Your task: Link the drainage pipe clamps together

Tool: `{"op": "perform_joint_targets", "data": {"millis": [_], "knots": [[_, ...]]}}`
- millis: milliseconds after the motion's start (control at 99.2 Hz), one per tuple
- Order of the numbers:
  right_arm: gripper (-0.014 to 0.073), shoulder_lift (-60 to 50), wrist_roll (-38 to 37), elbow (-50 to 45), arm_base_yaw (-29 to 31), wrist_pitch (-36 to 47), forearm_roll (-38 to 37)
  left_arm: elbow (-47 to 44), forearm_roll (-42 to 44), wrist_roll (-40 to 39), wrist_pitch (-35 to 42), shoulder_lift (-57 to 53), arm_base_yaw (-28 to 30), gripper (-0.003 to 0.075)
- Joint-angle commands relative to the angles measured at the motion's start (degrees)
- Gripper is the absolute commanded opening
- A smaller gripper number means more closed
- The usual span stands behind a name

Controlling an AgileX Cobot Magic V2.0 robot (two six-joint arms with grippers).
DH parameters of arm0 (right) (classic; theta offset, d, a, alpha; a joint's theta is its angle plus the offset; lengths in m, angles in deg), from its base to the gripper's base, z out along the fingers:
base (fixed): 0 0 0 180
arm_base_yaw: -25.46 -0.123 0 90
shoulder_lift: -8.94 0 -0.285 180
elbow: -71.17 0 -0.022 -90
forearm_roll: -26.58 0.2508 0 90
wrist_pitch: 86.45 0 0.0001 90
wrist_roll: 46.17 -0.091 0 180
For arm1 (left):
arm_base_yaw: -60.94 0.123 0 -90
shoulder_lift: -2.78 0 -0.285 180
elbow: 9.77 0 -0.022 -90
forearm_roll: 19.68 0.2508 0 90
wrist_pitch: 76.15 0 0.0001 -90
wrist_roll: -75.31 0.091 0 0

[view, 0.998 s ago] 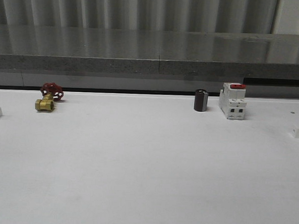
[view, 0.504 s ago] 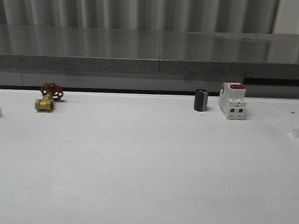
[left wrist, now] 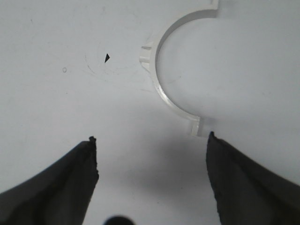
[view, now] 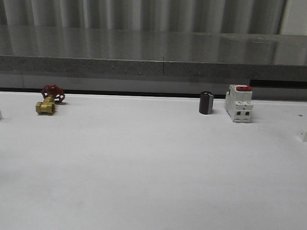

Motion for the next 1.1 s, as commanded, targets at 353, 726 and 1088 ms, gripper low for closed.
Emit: {"op": "perform_joint_targets", "data": {"millis": [353, 726, 1088], "knots": [[-0.0067, -0.69, 0.39, 0.89, 0.04, 4.52, -0.54, 16.11, -2.41, 0.05, 0.18, 20.17, 1.09, 0.0480], [-0.0067, -0.69, 0.39, 0.89, 0.04, 4.52, -0.54, 22.46, -2.51, 0.05, 0.78, 30.35, 0.98, 0.0480], [-0.0067, -0.69, 0.39, 0.89, 0.04, 4.52, -0.54, 22.46, -2.40, 0.05, 2.77, 30.75, 0.98, 0.0071]]}}
